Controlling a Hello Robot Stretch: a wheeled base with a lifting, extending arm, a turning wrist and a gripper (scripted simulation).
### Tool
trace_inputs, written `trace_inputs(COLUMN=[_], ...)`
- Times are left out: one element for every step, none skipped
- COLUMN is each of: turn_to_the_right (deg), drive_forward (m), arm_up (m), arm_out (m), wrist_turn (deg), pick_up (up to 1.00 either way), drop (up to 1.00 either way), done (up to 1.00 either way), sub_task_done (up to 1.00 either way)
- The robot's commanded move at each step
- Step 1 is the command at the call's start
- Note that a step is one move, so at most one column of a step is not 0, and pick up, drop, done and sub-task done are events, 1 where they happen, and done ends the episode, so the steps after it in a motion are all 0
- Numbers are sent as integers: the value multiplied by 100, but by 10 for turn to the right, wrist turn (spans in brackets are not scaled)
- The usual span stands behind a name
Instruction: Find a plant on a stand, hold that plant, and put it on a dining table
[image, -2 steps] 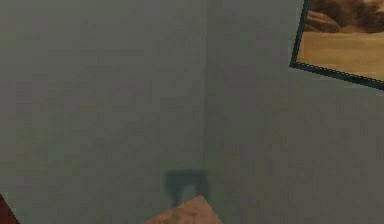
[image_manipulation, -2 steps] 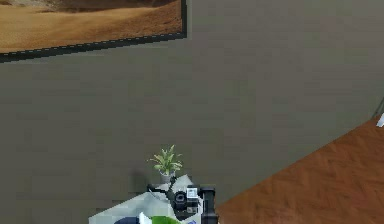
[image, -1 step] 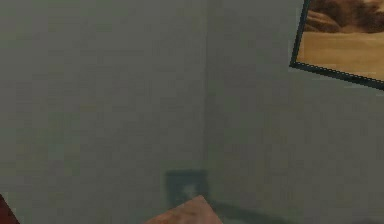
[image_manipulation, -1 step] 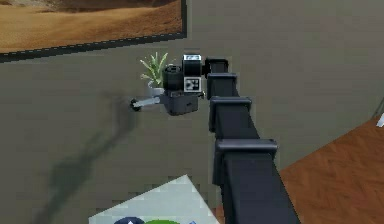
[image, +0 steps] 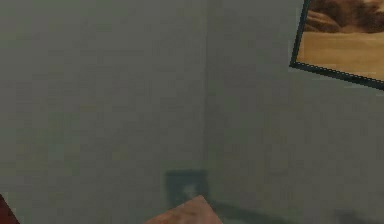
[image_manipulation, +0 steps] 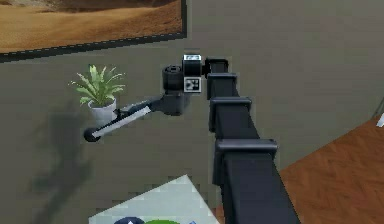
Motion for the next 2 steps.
trace_inputs(turn_to_the_right=[0, 0], drive_forward=[0, 0], arm_up=[0, 0], arm_out=[0, 0], wrist_turn=[-450, -120], pick_up=[0, 0], drop=[0, 0], done=[0, 0], sub_task_done=[0, 0])
